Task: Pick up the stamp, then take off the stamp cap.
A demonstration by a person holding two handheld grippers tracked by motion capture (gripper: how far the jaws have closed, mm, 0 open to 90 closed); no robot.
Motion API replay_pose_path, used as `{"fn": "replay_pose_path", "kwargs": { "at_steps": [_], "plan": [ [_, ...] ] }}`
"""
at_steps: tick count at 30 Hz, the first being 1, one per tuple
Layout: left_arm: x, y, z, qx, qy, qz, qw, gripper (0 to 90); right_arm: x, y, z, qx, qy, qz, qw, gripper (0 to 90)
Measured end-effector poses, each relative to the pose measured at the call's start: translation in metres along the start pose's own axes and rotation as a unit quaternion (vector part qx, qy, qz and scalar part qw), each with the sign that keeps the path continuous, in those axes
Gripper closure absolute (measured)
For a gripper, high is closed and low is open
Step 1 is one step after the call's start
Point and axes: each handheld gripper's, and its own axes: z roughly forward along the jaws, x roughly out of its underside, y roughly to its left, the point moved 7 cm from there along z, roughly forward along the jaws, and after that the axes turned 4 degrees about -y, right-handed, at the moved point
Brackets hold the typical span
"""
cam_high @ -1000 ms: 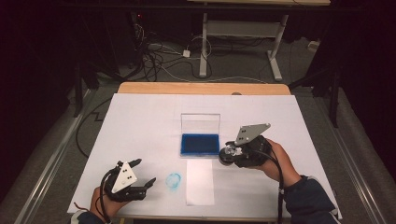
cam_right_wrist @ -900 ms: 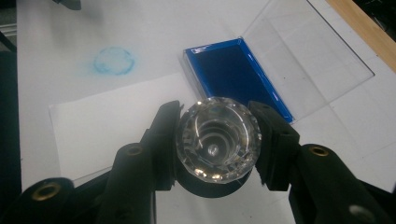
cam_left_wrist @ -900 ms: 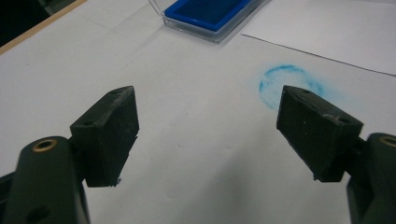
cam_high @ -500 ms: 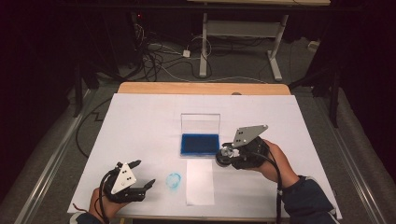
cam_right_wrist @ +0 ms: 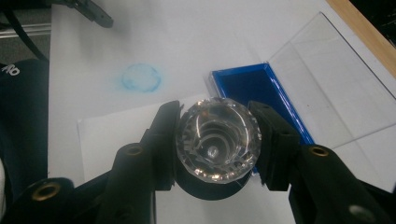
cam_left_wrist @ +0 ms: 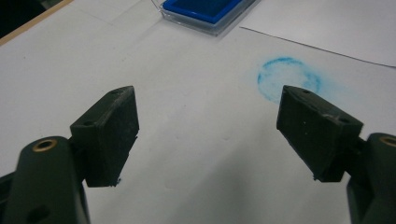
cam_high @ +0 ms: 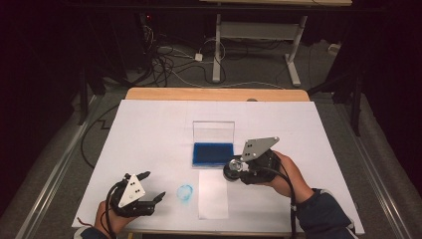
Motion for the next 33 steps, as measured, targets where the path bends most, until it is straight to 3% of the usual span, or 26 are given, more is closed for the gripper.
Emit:
{"fn": "replay_pose_path", "kwargs": {
  "at_steps": [7,25,30,33],
  "plan": [
    [0.0,-0.002,0.001,0.002,0.001,0.001,1.0,20.1,-0.006,0.01,0.004,-0.007,-0.005,-0.011,0.9999,56.4],
    [0.0,-0.004,0.002,0.011,0.005,0.009,0.9999,20.0,-0.011,0.018,0.01,-0.014,-0.01,-0.019,0.9997,56.4],
    [-0.005,-0.01,0.005,0.03,0.005,0.014,0.9994,20.2,-0.012,0.018,0.011,-0.012,-0.012,-0.017,0.9997,56.3],
    [-0.014,-0.014,0.01,0.05,-0.008,0.0,0.9987,20.0,-0.015,0.021,0.012,-0.018,-0.018,-0.016,0.9995,56.4]
  ]
}}
